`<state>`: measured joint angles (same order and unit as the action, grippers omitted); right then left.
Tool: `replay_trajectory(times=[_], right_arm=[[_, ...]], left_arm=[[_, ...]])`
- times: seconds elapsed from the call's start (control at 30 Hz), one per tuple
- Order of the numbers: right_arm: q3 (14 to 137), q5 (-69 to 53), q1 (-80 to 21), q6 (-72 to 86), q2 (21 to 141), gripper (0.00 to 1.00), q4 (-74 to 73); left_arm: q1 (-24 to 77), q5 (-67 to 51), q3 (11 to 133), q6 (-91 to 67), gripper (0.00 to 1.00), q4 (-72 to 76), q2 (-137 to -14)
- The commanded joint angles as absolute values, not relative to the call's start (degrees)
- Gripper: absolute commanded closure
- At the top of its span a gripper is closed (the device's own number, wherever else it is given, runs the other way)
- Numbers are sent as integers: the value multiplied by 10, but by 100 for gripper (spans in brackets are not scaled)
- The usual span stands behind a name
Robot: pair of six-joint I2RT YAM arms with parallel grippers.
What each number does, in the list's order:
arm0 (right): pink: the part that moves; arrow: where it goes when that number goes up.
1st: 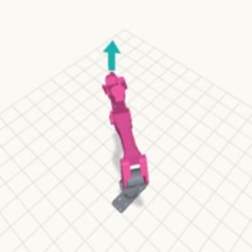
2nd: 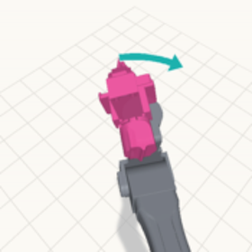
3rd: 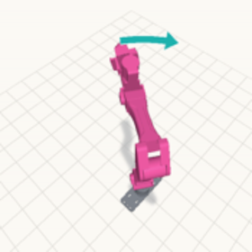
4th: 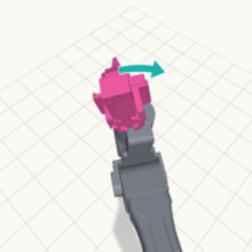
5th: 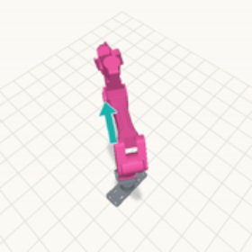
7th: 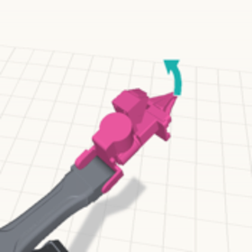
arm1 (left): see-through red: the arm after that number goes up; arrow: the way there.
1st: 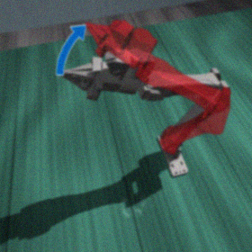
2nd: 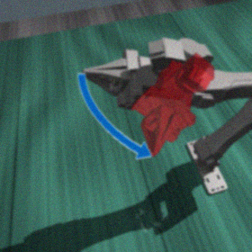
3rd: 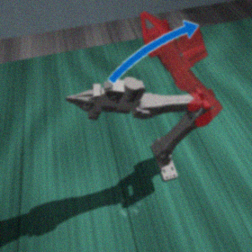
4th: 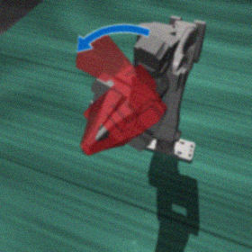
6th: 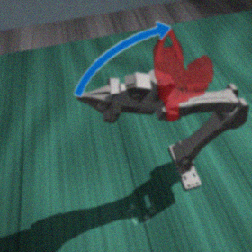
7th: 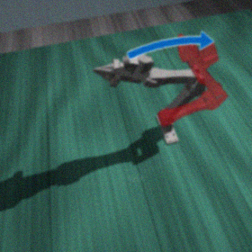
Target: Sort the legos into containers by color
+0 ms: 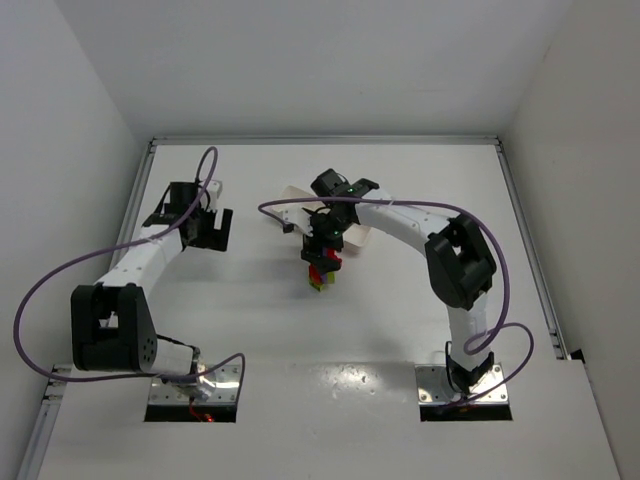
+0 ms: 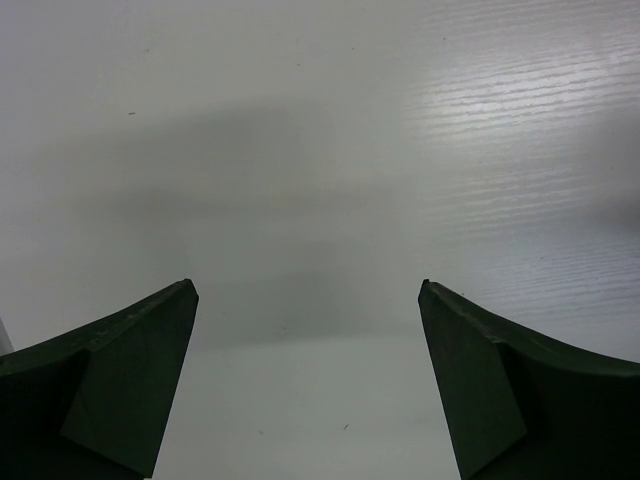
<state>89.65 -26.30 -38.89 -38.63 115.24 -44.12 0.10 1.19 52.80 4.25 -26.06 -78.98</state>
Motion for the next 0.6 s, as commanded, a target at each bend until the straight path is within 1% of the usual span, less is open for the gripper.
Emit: replay_trajectory(times=[0.0, 0.03, 0.07, 0.17, 0.2, 0.23, 0.27, 0.3, 0.37, 0.4, 0.47, 0.5, 0.57], right_arm=[[912, -268, -394, -403, 1150, 2, -439], [912, -268, -394, -403, 1150, 3, -439], [912, -268, -394, -403, 1150, 8, -439], [912, -268, -394, -403, 1144, 19, -439], [912, -268, -394, -403, 1144, 27, -434], [912, -268, -394, -396, 1137, 32, -434], [912, -268, -394, -396, 1132, 41, -434], [912, -268, -394, -396, 1132, 46, -429], [912, -261, -394, -396, 1132, 54, -429], [912, -256, -394, -396, 1132, 61, -438], [918, -256, -389, -396, 1127, 67, -450], [925, -263, -388, -396, 1127, 73, -457], [931, -269, -388, -386, 1103, 78, -448]], left_arm=[[-6, 2, 548, 49, 0, -247, -792], [-6, -3, 548, 49, 0, -247, -792], [-6, -4, 548, 49, 0, -247, -792], [-6, -11, 548, 49, 0, -247, -797], [-6, -17, 548, 54, 0, -247, -797], [-6, -31, 548, 54, 2, -247, -797], [-6, -41, 548, 61, 4, -247, -792], [-6, -66, 548, 61, 4, -247, -786], [-6, -93, 548, 61, 8, -247, -780], [-6, -105, 543, 55, 10, -247, -773], [-6, -146, 543, 55, 10, -247, -766], [-6, -161, 543, 49, 10, -247, -755], [-6, -230, 549, 49, 10, -247, -744]])
